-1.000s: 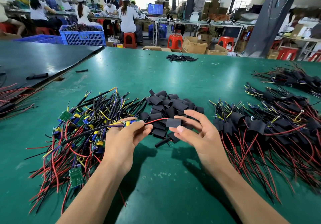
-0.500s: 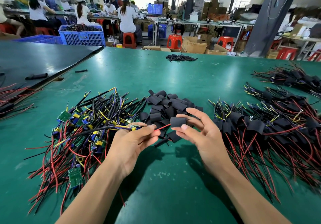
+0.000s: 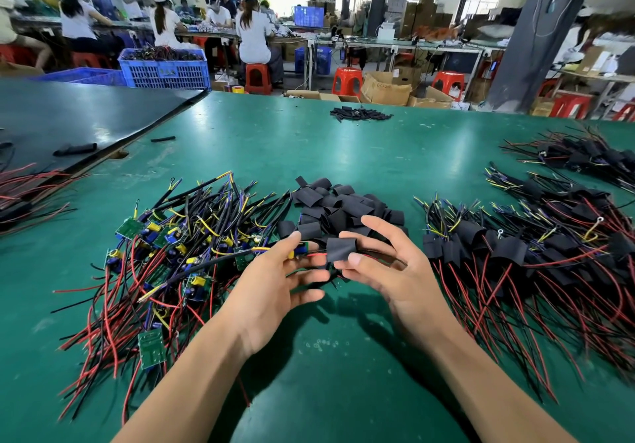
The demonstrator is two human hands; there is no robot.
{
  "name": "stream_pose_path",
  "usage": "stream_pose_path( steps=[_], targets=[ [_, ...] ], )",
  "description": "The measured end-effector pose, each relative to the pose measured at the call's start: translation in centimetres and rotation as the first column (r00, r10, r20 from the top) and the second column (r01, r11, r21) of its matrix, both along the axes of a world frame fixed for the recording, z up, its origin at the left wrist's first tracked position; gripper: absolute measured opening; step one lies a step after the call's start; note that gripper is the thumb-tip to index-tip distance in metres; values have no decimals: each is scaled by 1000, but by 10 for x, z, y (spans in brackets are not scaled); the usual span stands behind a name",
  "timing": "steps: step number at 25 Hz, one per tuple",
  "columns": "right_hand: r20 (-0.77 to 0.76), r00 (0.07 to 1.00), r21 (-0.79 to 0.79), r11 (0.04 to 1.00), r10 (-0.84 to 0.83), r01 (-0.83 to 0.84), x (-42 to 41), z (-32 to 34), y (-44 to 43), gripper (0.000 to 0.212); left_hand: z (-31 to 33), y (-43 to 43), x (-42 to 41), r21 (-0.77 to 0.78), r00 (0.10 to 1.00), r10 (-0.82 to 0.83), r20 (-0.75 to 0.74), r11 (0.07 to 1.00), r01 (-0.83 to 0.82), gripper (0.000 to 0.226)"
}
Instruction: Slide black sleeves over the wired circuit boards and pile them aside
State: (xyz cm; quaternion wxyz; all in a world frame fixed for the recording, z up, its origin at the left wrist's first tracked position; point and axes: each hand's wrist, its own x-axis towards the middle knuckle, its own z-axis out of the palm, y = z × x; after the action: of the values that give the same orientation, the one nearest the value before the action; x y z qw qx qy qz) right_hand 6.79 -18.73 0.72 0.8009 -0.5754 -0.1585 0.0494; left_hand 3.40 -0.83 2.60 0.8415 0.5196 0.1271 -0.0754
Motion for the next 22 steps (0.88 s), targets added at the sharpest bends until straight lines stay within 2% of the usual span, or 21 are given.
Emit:
stream_pose_path(
  steps=[6,10,13,15,18,22],
  targets=[
    [-15,1000,-73,997,22,-23,0,-1,-1,48,-1,-1,-2,30,999,4,-32,1000,-3,36],
    [-172,984,52,998,35,-27,4,0,0,70,-2,1,1,-59,997,77,-21,995,-78,38],
    [-257,957,84,990,134,-116,5,-2,-2,83,-2,3,2,-112,993,114,-22,987,-116,41],
    [-250,951,63,984,180,-170,3,-3,0,75,-2,1,2,-113,994,110,-20,987,-111,41],
    [-206,964,55,985,170,-162,0,-5,4,48,-2,-3,0,-67,999,35,-19,997,-36,46],
    [-146,981,-20,991,130,-134,-2,-4,2,36,-2,-7,-2,16,996,-84,-30,996,85,60]
  ],
)
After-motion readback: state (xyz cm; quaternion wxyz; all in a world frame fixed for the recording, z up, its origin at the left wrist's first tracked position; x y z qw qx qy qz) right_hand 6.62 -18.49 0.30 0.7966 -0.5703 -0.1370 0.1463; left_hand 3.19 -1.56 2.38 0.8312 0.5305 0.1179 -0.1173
